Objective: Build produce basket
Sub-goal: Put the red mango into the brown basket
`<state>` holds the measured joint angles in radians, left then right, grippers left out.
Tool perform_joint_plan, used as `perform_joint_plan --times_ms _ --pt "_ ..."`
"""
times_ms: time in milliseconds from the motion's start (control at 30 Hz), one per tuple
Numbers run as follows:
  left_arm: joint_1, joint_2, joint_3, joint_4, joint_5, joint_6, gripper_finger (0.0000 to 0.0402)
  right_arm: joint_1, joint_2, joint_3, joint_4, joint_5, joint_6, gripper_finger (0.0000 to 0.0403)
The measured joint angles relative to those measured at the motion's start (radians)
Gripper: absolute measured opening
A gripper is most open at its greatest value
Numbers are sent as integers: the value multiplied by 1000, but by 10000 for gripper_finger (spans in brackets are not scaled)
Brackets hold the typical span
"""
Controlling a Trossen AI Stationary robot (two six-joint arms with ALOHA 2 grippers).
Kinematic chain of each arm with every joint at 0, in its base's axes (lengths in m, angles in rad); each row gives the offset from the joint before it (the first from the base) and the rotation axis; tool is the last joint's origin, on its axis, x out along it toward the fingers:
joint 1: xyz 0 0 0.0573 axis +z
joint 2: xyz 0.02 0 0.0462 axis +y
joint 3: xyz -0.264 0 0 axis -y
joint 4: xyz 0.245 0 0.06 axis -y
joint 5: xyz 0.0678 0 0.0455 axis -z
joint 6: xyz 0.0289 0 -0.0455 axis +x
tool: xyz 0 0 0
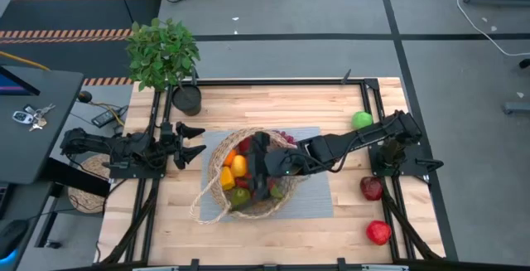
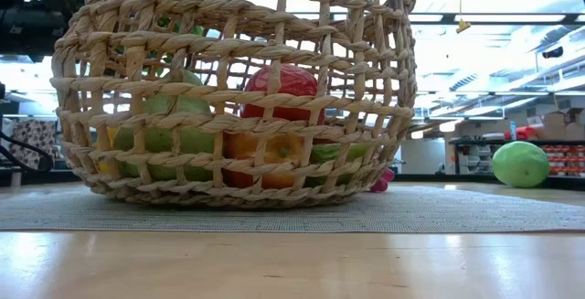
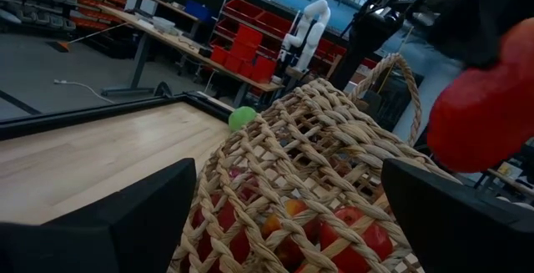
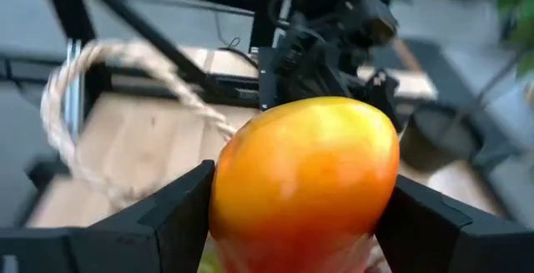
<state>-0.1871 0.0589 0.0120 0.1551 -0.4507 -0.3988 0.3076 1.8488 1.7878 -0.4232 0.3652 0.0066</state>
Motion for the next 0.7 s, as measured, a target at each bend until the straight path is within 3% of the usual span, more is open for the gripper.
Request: perform_joint_plan --times_ms 200,367,700 --pt "0 0 0 0 0 0 389 -4 0 0 1 -35 297 291" --pt "0 0 0 0 0 0 389 -3 0 0 36 -176 279 291" --pt "0 0 0 0 0 0 389 -4 -1 0 69 -182 264 291"
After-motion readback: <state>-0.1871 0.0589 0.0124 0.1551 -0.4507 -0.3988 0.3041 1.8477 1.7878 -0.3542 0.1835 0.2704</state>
